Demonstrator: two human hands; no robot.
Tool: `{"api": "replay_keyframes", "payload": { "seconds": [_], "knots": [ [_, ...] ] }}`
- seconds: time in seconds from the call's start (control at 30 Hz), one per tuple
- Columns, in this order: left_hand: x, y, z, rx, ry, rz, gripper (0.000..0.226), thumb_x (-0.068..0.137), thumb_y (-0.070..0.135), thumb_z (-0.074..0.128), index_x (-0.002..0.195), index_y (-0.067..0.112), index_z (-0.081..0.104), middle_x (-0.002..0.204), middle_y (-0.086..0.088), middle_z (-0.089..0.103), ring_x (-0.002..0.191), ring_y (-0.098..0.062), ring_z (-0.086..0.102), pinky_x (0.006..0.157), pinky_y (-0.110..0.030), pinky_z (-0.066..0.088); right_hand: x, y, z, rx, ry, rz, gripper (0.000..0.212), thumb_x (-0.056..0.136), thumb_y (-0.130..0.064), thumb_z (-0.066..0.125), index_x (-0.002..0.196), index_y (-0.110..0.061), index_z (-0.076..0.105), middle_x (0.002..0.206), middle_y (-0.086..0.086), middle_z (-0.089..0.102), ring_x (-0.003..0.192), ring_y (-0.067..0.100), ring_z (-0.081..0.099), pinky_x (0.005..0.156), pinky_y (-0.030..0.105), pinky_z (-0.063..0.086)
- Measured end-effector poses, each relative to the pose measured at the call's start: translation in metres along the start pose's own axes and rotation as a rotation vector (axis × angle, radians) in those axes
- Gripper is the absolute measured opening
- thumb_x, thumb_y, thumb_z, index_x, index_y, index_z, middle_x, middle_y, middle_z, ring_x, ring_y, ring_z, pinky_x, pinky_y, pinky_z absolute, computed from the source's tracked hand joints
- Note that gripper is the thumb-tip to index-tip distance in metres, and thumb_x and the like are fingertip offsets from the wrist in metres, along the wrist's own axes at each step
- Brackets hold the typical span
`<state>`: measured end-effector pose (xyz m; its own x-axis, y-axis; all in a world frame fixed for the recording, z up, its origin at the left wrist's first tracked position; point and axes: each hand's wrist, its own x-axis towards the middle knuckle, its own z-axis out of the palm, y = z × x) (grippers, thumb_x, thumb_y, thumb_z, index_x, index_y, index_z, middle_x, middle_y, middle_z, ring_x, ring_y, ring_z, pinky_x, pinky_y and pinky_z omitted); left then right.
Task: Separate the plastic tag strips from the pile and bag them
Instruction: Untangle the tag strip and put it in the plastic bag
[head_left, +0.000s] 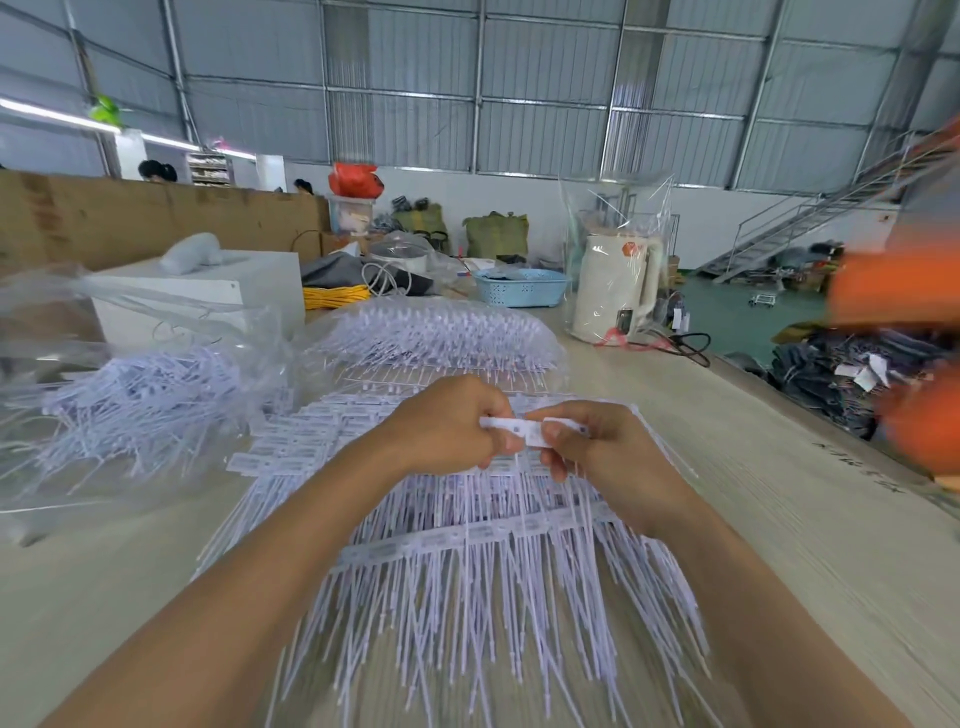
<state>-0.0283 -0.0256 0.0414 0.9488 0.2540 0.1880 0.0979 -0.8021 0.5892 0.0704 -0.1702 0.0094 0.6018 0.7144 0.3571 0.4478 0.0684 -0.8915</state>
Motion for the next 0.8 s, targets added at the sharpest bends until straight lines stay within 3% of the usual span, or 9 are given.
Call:
{"api": "replay_keyframes", "payload": {
  "seconds": [0.17, 0.3, 0.4, 0.47, 0.5, 0.57, 0.67, 0.73, 0.8],
  "knots": [
    [0.002, -0.001, 0.002, -0.238, 0.001, -0.09, 0.027, 0.084, 0.014, 0.067, 0.058, 0.012, 0.062, 0.034, 0.009, 0.043, 0.032, -0.005, 0.036, 0.043, -0.017, 0.029, 0.001, 0.0, 0.009, -0.259, 0.081, -0.062, 0.017, 0.091, -0.001, 0.053, 0.081, -0.006, 0.065, 0.052, -0.006, 0.049, 0.043, 0.001, 0.042, 0.047, 0.014, 0.033],
    [0.003, -0.002, 0.0, -0.418, -0.063, -0.253, 0.029, 0.083, 0.011, 0.065, 0.055, 0.009, 0.058, 0.033, 0.005, 0.034, 0.029, -0.008, 0.024, 0.035, -0.016, 0.015, 0.001, 0.005, 0.019, -0.413, 0.184, -0.215, 0.016, 0.088, 0.006, 0.053, 0.086, -0.003, 0.067, 0.067, -0.009, 0.053, 0.059, -0.003, 0.049, 0.055, 0.005, 0.033],
    [0.0, -0.005, -0.006, -0.605, -0.259, -0.35, 0.031, 0.085, 0.013, 0.057, 0.054, 0.011, 0.053, 0.034, 0.008, 0.028, 0.029, -0.005, 0.02, 0.034, -0.016, 0.01, 0.001, 0.01, 0.018, -0.592, 0.23, -0.408, 0.018, 0.08, 0.017, 0.054, 0.08, 0.004, 0.066, 0.075, 0.006, 0.06, 0.068, 0.018, 0.056, 0.061, 0.02, 0.04],
    [-0.004, -0.005, -0.013, -0.742, -0.399, -0.337, 0.028, 0.076, 0.017, 0.058, 0.048, 0.014, 0.054, 0.033, 0.009, 0.028, 0.028, -0.003, 0.019, 0.033, -0.017, 0.007, 0.003, 0.013, 0.004, -0.687, 0.301, -0.377, 0.023, 0.076, 0.02, 0.054, 0.071, 0.001, 0.066, 0.074, 0.006, 0.06, 0.068, 0.019, 0.057, 0.06, 0.024, 0.042],
    [-0.006, -0.004, -0.017, -0.736, -0.42, -0.313, 0.026, 0.071, 0.019, 0.06, 0.046, 0.015, 0.055, 0.034, 0.008, 0.03, 0.028, -0.003, 0.02, 0.033, -0.017, 0.007, 0.004, 0.014, -0.006, -0.612, 0.35, -0.27, 0.028, 0.08, 0.016, 0.054, 0.068, -0.007, 0.065, 0.07, 0.0, 0.058, 0.064, 0.014, 0.054, 0.059, 0.022, 0.042],
    [-0.008, -0.006, -0.021, -0.555, -0.335, -0.26, 0.026, 0.076, 0.016, 0.063, 0.051, 0.015, 0.059, 0.041, 0.003, 0.04, 0.031, -0.005, 0.023, 0.033, -0.016, 0.012, 0.006, 0.009, -0.026, -0.158, 0.425, -0.027, 0.027, 0.088, 0.002, 0.055, 0.067, -0.014, 0.063, 0.059, -0.004, 0.052, 0.054, 0.009, 0.047, 0.052, 0.019, 0.039],
    [-0.011, -0.004, -0.018, -0.287, -0.236, -0.184, 0.022, 0.091, 0.005, 0.055, 0.073, 0.014, 0.065, 0.056, -0.001, 0.052, 0.039, -0.006, 0.034, 0.041, -0.017, 0.023, 0.006, -0.005, -0.036, 0.491, 0.24, 0.185, 0.015, 0.09, 0.001, 0.052, 0.079, -0.001, 0.062, 0.066, 0.008, 0.054, 0.055, 0.013, 0.049, 0.043, 0.019, 0.04],
    [-0.011, -0.002, -0.015, -0.211, -0.254, -0.174, 0.022, 0.092, 0.001, 0.051, 0.083, 0.016, 0.065, 0.055, 0.006, 0.051, 0.044, -0.005, 0.038, 0.045, -0.017, 0.029, 0.003, -0.01, -0.023, 0.516, 0.057, 0.237, 0.013, 0.09, 0.0, 0.052, 0.081, 0.0, 0.062, 0.072, 0.008, 0.059, 0.058, 0.013, 0.057, 0.043, 0.019, 0.043],
    [-0.011, 0.001, -0.012, -0.138, -0.252, -0.152, 0.019, 0.092, 0.006, 0.052, 0.086, 0.019, 0.064, 0.059, 0.008, 0.049, 0.05, -0.006, 0.041, 0.048, -0.017, 0.033, -0.001, -0.013, -0.006, 0.348, -0.027, 0.241, 0.01, 0.088, -0.005, 0.058, 0.08, -0.005, 0.064, 0.075, 0.005, 0.065, 0.064, 0.012, 0.063, 0.051, 0.021, 0.05]
  ]
}}
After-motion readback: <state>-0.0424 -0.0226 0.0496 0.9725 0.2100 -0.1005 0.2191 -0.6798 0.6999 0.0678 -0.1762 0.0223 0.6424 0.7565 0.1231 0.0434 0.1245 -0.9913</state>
